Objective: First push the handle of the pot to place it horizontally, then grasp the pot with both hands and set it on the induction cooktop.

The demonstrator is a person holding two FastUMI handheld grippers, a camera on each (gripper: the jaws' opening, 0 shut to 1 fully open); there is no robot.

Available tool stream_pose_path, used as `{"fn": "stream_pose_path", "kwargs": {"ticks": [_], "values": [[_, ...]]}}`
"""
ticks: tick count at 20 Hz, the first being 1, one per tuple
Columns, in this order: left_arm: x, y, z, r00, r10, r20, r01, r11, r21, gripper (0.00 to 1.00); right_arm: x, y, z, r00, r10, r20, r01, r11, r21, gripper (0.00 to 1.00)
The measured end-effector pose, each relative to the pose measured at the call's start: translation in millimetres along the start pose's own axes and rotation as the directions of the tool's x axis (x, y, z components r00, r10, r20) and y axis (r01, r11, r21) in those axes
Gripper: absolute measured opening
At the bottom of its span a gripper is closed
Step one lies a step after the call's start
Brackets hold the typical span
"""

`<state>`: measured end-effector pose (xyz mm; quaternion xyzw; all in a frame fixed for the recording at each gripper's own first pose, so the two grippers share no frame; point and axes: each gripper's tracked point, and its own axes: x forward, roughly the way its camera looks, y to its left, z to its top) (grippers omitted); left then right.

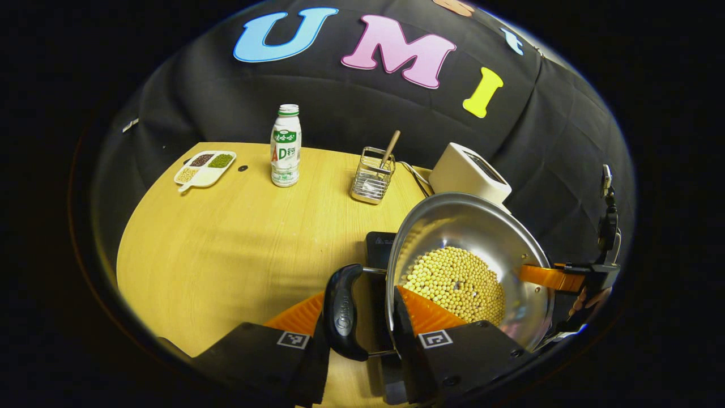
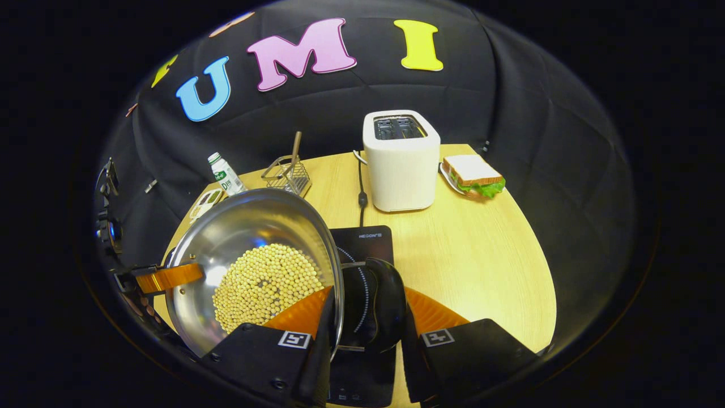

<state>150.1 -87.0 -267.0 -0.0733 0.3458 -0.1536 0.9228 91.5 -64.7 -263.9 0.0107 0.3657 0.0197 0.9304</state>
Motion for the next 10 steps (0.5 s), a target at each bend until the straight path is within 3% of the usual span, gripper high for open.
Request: {"fn": "stream_pose_path", "kwargs": {"ticks": [10], "values": [[33.2, -9.9, -15.8, 0.999, 0.047, -0.013, -0.048, 0.999, -0.018, 0.55, 34.7, -24.1, -6.7, 0.999, 0.017, -0.043, -0.017, 1.000, -0.010, 0.56]]}}
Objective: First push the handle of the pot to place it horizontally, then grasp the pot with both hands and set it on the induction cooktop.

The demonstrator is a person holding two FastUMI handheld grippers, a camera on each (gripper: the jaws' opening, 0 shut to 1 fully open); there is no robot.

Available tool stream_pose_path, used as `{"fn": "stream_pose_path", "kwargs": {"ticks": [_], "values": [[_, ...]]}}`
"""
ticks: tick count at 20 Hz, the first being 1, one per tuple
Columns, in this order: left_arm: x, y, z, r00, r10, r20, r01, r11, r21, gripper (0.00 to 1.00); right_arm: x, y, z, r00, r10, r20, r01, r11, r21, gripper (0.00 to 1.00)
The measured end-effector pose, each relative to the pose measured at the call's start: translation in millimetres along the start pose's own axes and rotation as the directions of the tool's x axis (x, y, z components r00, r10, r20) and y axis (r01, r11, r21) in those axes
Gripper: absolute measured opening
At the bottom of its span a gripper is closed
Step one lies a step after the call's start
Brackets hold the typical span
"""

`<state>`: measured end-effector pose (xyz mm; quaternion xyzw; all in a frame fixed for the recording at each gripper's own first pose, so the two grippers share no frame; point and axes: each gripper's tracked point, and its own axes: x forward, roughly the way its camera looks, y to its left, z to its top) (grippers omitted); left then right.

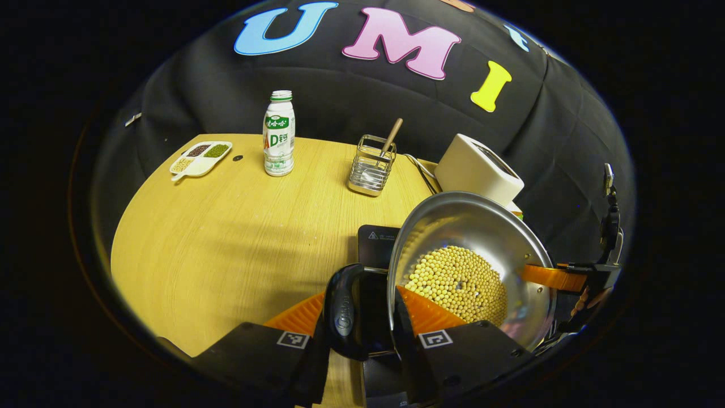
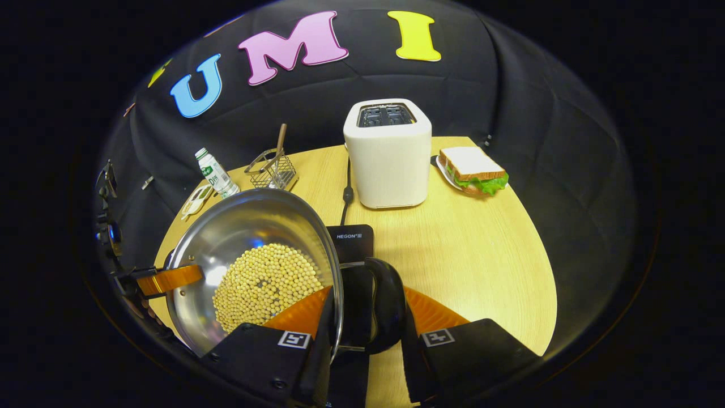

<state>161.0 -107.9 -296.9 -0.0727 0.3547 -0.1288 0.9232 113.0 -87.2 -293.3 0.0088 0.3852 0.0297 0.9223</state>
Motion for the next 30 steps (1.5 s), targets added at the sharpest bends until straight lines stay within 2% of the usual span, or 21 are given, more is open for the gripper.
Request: {"fn": "stream_pose_path", "kwargs": {"ticks": [7, 8, 9, 12, 13, 15, 21, 22, 23, 24, 25, 26, 30], "values": [[5.0, 2.3, 0.7, 1.000, 0.004, 0.020, -0.004, 1.000, -0.030, 0.57, 6.3, -1.3, 5.8, 0.999, 0.030, 0.013, -0.030, 1.000, 0.006, 0.58], [5.6, 2.3, 1.0, 1.000, 0.007, 0.019, -0.006, 1.000, -0.028, 0.58, 5.6, -0.8, 4.7, 0.999, 0.030, 0.012, -0.030, 1.000, 0.005, 0.54], [6.6, 2.5, 0.7, 1.000, 0.011, 0.017, -0.010, 1.000, -0.027, 0.57, 4.8, -1.3, 3.8, 1.000, 0.028, 0.007, -0.028, 1.000, 0.006, 0.59], [8.6, 3.1, 1.4, 1.000, 0.025, 0.007, -0.025, 1.000, -0.011, 0.60, 3.6, -2.2, 1.7, 0.999, 0.032, -0.001, -0.032, 0.999, 0.004, 0.60], [9.1, 2.9, 0.3, 1.000, 0.028, 0.005, -0.028, 1.000, -0.010, 0.60, 3.5, -2.1, 1.7, 0.999, 0.033, -0.002, -0.033, 0.999, 0.006, 0.56], [9.8, 3.5, -1.1, 0.999, 0.033, -0.005, -0.033, 0.999, -0.007, 0.61, 3.4, -1.5, 1.7, 0.999, 0.036, 0.000, -0.036, 0.999, 0.003, 0.61], [10.3, 3.7, -3.0, 0.997, 0.066, -0.032, -0.065, 0.997, 0.036, 0.68, 2.0, -2.9, 0.8, 0.999, 0.037, 0.003, -0.037, 0.999, 0.001, 0.64], [9.0, 3.8, -1.7, 0.997, 0.069, -0.029, -0.068, 0.997, 0.027, 0.69, -0.2, -3.0, 2.5, 0.999, 0.035, 0.013, -0.035, 0.999, -0.005, 0.66], [6.0, 3.0, -1.6, 0.997, 0.075, -0.024, -0.074, 0.997, 0.017, 0.80, -3.6, -4.2, 4.2, 0.999, 0.035, 0.022, -0.034, 0.999, -0.009, 0.75], [6.7, 3.8, -0.2, 0.997, 0.079, -0.015, -0.079, 0.997, 0.009, 0.87, -7.9, -6.0, 4.1, 0.999, 0.027, 0.030, -0.027, 1.000, -0.006, 0.78], [-0.1, 1.3, 0.5, 0.997, 0.077, -0.010, -0.077, 0.997, 0.002, 0.98, -14.4, -3.9, 5.3, 0.999, 0.034, 0.041, -0.034, 0.999, 0.007, 0.97], [-6.9, 0.9, 1.9, 0.997, 0.078, -0.004, -0.078, 0.997, -0.001, 0.97, -21.1, -2.2, 5.9, 0.998, 0.035, 0.054, -0.036, 0.999, 0.019, 0.99], [-39.1, -5.9, 8.1, 0.997, 0.063, 0.053, -0.063, 0.998, 0.003, 0.96, -54.2, -3.1, 9.5, 0.993, -0.003, 0.119, 0.000, 1.000, 0.025, 0.99]]}}
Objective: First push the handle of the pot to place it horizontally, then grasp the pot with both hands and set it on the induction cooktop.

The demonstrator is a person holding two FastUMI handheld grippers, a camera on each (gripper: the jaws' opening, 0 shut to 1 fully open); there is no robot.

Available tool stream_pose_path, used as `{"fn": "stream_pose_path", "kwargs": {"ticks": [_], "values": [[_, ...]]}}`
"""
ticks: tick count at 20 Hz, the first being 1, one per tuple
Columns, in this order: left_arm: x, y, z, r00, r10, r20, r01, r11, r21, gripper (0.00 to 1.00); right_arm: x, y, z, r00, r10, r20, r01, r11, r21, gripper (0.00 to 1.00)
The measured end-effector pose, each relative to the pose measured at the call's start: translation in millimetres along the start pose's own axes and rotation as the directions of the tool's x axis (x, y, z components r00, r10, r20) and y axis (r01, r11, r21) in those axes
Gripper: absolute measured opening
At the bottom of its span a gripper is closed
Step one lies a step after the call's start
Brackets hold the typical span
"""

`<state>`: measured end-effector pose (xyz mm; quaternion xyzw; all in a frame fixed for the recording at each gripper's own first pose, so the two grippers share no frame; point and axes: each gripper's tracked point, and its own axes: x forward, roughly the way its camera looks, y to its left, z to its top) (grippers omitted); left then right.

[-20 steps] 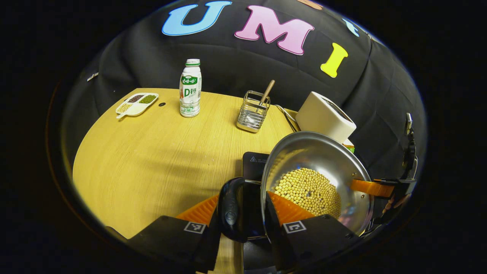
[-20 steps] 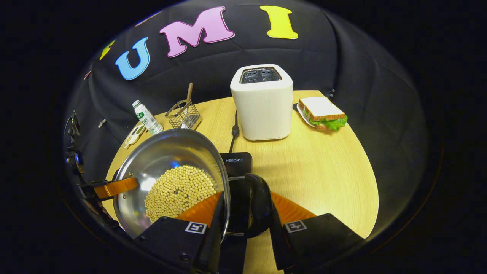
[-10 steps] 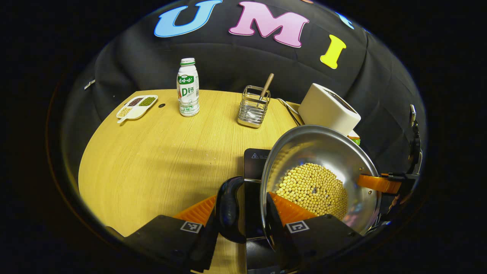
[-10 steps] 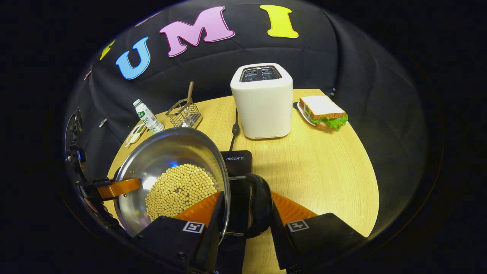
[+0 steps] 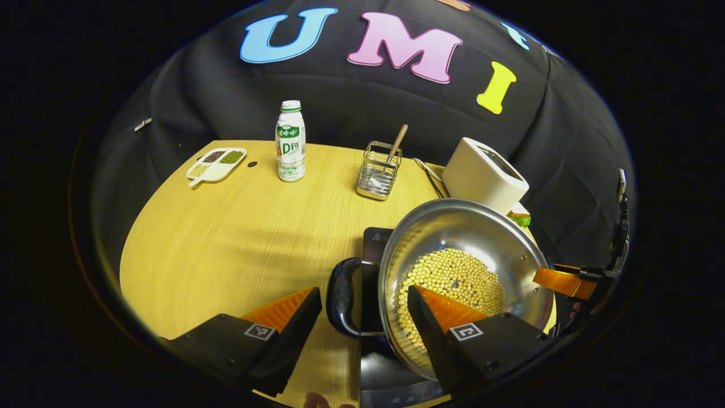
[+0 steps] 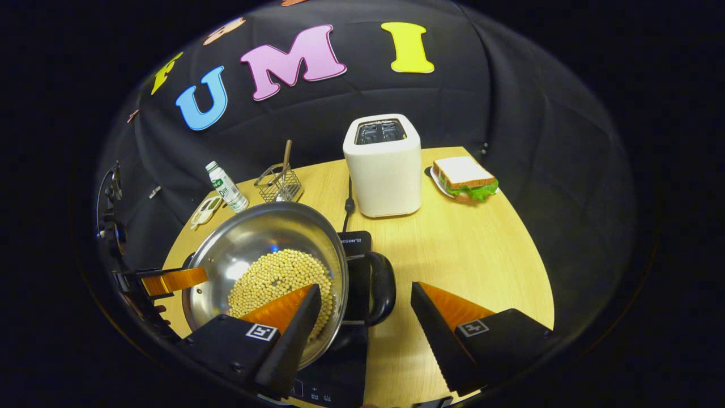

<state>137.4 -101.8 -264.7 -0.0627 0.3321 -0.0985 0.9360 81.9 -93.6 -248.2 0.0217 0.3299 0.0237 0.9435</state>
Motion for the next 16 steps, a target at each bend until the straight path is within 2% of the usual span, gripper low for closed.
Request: {"fn": "stream_pose_path", "kwargs": {"ticks": [4, 8, 12, 16], "values": [[-52.4, 22.7, 22.5, 0.987, 0.077, 0.141, -0.080, 0.997, 0.015, 0.96, -45.5, 7.0, 11.8, 0.996, -0.027, 0.090, 0.028, 1.000, -0.013, 0.99], [-114.9, 34.8, 38.2, 0.965, 0.085, 0.249, -0.093, 0.995, 0.020, 0.95, -99.1, 14.0, 40.3, 0.972, -0.063, 0.227, 0.069, 0.997, -0.019, 0.99], [-175.3, 39.9, 50.3, 0.927, 0.087, 0.365, -0.114, 0.992, 0.054, 0.96, -154.5, 21.6, 67.6, 0.927, -0.087, 0.366, 0.095, 0.996, -0.003, 0.99], [-227.5, 42.5, 51.9, 0.886, 0.096, 0.454, -0.153, 0.984, 0.090, 0.95, -208.4, 29.5, 82.9, 0.857, -0.107, 0.504, 0.143, 0.989, -0.034, 0.99]]}}
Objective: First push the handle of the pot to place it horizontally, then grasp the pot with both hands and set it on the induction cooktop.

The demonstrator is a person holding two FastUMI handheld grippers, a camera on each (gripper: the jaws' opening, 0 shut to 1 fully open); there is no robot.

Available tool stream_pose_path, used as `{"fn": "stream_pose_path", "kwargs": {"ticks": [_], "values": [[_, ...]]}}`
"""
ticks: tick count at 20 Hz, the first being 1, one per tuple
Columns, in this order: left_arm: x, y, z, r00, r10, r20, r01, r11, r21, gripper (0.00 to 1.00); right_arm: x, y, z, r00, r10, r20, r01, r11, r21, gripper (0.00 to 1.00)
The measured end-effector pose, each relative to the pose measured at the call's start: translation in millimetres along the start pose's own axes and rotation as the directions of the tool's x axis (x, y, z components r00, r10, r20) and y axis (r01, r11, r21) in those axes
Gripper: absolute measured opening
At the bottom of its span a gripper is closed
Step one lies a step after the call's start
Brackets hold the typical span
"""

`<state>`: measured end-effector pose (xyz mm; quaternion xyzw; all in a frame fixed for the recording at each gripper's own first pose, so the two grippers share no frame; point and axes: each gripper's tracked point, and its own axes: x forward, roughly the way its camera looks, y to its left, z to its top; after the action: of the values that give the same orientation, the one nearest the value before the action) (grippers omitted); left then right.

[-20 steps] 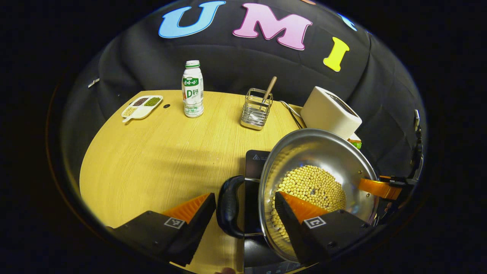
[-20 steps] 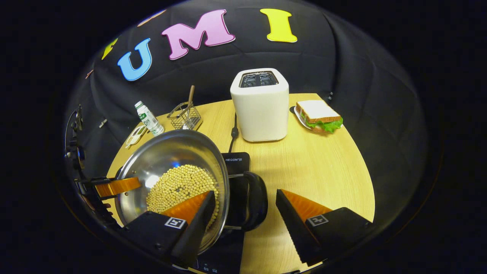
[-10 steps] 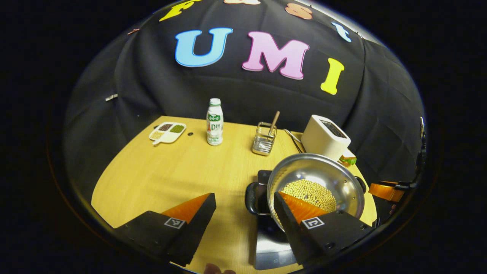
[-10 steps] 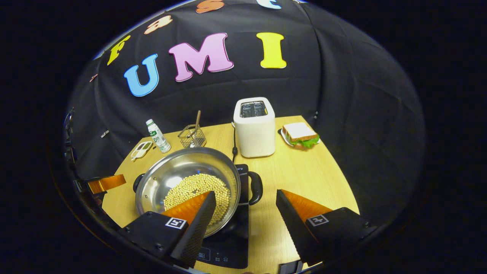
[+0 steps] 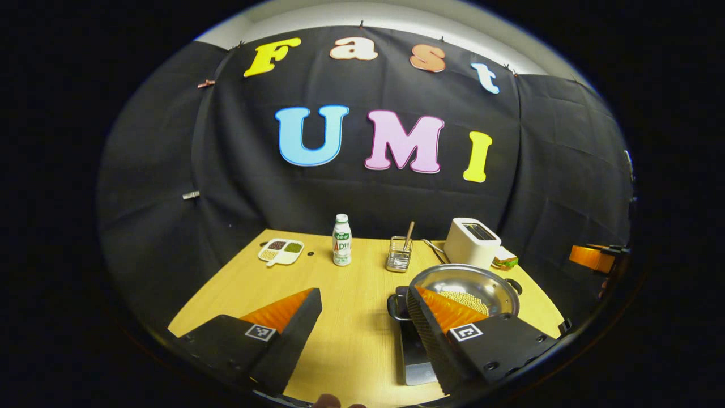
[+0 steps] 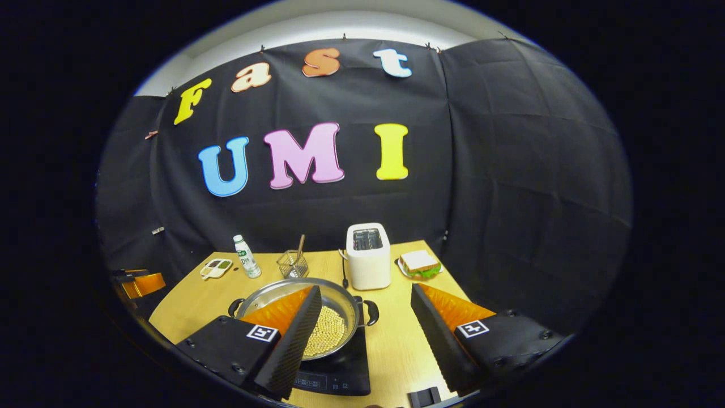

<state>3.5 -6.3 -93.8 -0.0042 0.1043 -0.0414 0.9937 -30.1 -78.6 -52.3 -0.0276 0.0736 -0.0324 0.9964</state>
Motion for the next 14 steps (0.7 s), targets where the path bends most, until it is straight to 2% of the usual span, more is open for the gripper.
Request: {"fn": "stream_pose_path", "kwargs": {"ticks": [3, 7, 9, 12, 14], "values": [[-38.2, 4.6, 18.4, 0.996, 0.033, 0.082, -0.033, 0.999, -0.005, 0.95, -32.3, 11.0, 11.4, 0.998, 0.003, 0.064, -0.002, 1.000, -0.019, 0.98], [-90.4, 11.5, 31.4, 0.977, 0.085, 0.195, -0.094, 0.995, 0.037, 0.95, -70.7, 24.4, 14.1, 0.994, 0.025, 0.110, -0.024, 1.000, -0.011, 0.98], [-105.3, 5.2, 15.9, 0.974, 0.069, 0.218, -0.082, 0.995, 0.051, 0.95, -85.4, 19.1, 10.1, 0.991, 0.000, 0.136, 0.003, 1.000, -0.023, 0.98], [-129.9, -3.3, -15.6, 0.979, 0.048, 0.200, -0.042, 0.999, -0.035, 0.95, -103.1, 21.4, -12.7, 0.992, -0.008, 0.128, 0.013, 0.999, -0.045, 0.98], [-138.9, 3.3, -30.2, 0.979, 0.066, 0.191, -0.060, 0.998, -0.035, 0.95, -111.4, 23.2, -25.6, 0.993, -0.009, 0.115, 0.015, 0.998, -0.053, 0.99]]}}
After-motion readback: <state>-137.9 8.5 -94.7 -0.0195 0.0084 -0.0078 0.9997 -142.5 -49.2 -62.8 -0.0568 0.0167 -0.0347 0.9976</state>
